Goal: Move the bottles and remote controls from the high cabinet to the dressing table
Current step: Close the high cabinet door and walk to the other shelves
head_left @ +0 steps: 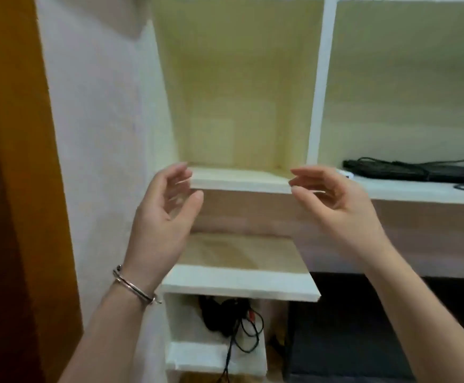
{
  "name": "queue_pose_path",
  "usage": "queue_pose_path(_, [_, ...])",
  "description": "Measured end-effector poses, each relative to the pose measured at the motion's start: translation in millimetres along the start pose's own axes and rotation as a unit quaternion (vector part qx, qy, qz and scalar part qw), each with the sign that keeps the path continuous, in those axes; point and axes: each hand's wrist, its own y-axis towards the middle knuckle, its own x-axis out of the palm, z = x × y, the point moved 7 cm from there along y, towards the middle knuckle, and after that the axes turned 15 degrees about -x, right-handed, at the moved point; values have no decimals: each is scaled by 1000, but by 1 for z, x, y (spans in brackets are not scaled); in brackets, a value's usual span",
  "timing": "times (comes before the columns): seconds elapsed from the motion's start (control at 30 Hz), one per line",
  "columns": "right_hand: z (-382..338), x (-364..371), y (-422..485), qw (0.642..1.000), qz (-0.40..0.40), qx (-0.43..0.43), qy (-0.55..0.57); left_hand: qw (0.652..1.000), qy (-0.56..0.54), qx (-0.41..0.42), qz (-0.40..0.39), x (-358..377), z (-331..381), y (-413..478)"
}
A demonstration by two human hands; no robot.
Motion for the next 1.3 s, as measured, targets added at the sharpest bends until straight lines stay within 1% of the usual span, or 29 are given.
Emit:
queue_pose_path(0.07, [-19,-4,41,998,21,-57,-4,997,22,60,51,-7,39,28])
queue_pose_path(0.17, [-46,-4,93,991,42,-130,-8,986,63,113,107,-17,86,61])
queue_pose_path(0.3, [-75,0,151,982,69,-178,6,970,96,165,149,-27,141,90])
queue_pose_path(0.4, [-101,1,191,975,82,-203,32,958,76,204,188,-40,178,107])
queue_pose_path(0.43, [-112,1,202,972,86,-213,40,955,67,219,189,-43,189,111])
queue_pose_path(0.5, [-135,1,221,966,89,-237,47,957,45,237,163,-42,206,120])
queue_pose_path(0.57, [-159,1,234,959,97,-261,52,961,34,236,141,-39,216,127])
queue_pose_path(0.7, [-197,-10,246,937,137,-308,86,960,10,242,141,-34,223,136])
queue_pose_path(0.77, [-207,-16,247,927,148,-332,93,955,31,259,143,-28,224,136])
queue_pose_path(0.8, [-208,-20,248,924,153,-339,95,951,37,277,131,-23,224,136])
queue_pose_path(0.9, [-200,-37,248,915,177,-342,120,938,92,326,77,2,226,132])
queue_pose_path(1.0, [-169,-61,249,914,226,-308,136,907,189,371,54,31,224,134])
queue_pose_path(1.07, [-149,-71,249,920,234,-289,127,899,213,379,58,41,222,138])
queue_pose_path(1.13, [-140,-76,250,921,228,-297,104,900,218,371,66,43,220,143])
queue_pose_path(1.23, [-139,-80,253,913,251,-315,64,896,242,364,74,47,216,145])
queue_pose_path(1.3, [-133,-83,253,911,267,-312,46,896,249,360,72,52,216,145])
